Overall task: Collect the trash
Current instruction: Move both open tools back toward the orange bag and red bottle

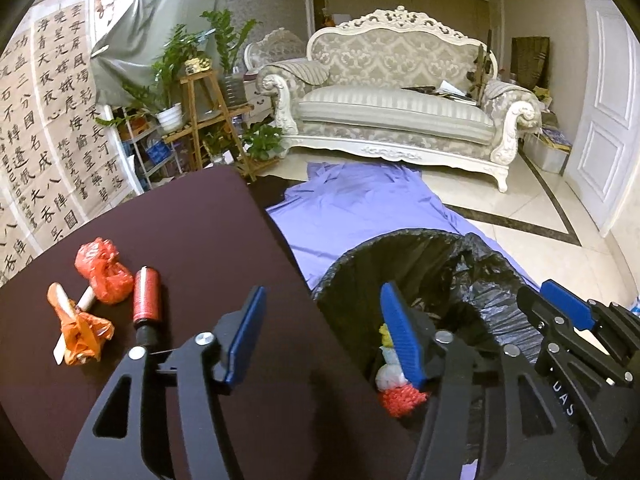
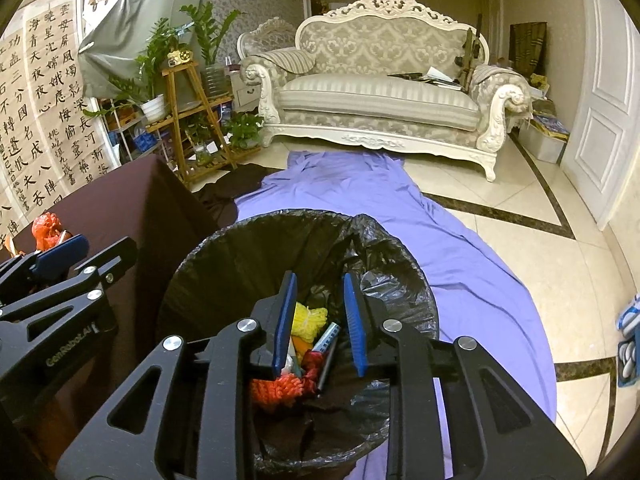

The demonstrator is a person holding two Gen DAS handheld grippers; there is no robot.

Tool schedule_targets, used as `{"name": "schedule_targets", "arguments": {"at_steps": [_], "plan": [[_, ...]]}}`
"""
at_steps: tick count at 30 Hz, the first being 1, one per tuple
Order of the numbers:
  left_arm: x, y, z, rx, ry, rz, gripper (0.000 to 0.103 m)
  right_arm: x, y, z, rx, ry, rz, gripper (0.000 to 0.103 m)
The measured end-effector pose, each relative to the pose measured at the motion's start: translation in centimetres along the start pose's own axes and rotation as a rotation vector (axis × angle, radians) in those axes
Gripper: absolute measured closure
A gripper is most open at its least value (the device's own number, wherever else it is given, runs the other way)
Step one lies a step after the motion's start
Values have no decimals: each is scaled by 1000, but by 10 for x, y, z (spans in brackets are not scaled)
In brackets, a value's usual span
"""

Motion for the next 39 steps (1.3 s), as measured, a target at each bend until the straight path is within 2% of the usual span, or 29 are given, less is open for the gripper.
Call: {"name": "schedule_targets", "arguments": {"at_steps": [2, 8, 14, 20, 31, 39], "plan": [[-1, -1, 6, -8, -10, -1, 41, 1, 0, 0, -2, -2, -1, 73], [-3, 6, 29, -32, -54, 9, 36, 3, 6, 10, -25, -13, 5, 68], [-7, 10, 47, -49, -77, 13, 30, -1, 7, 31, -48, -30, 6, 56], [-11, 16, 68, -63, -123, 11, 28, -4, 7, 57, -77, -61, 13, 51], [0, 38, 132, -129, -236, 60, 27, 11, 11, 120, -165, -146, 72, 49], [19, 28, 149, -141, -233, 76, 26, 18, 4, 139, -174, -168, 88, 48]]}}
Point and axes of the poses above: each gripper's, at about its wrist camera, not at the fingertips, and x roughly the way its jaws point, z to its left, y to its underside, the point moved 5 cm from there along x, roughly the way its jaws point, and after that the axes turned 13 degrees about -y, right-handed, at the moved point
